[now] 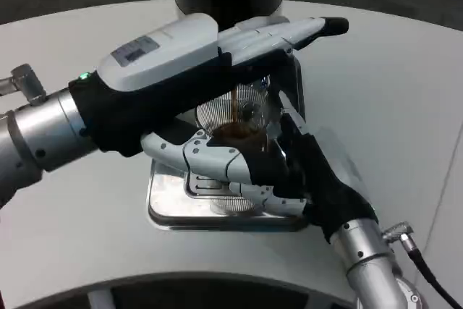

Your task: Grasp the cup under the faucet to collect the drink, then remove the cup.

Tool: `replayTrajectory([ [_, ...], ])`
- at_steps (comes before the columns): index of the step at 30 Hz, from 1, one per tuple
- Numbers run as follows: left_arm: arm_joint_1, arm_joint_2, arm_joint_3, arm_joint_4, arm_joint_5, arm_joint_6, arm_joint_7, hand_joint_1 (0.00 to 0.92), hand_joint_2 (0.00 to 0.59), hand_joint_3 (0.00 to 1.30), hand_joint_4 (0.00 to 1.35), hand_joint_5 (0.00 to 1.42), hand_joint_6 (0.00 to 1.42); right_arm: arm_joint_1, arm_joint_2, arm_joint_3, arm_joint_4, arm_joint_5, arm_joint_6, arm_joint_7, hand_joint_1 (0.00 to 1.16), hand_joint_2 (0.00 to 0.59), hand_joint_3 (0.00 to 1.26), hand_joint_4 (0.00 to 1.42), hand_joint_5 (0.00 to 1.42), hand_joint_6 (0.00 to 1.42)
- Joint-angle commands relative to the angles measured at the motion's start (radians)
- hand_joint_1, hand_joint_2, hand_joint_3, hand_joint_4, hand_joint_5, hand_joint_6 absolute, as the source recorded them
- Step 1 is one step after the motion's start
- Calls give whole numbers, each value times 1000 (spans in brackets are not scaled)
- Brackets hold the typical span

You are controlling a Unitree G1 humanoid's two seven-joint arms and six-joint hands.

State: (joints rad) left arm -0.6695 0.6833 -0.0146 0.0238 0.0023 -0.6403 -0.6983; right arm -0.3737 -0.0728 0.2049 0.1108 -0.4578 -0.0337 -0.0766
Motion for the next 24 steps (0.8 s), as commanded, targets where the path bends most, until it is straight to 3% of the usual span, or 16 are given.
replayTrajectory([
  [1,18,4,-15,3,4,-11,-6,0,133,0,0,46,24,-23,16,-2,42,20,1,-18,698,174,0,0,0,83],
  [24,21,11,-9,41,5,-25,3,0,137,0,0,38,24,-130,79,15,207,54,-43,-85,730,174,0,0,0,107],
])
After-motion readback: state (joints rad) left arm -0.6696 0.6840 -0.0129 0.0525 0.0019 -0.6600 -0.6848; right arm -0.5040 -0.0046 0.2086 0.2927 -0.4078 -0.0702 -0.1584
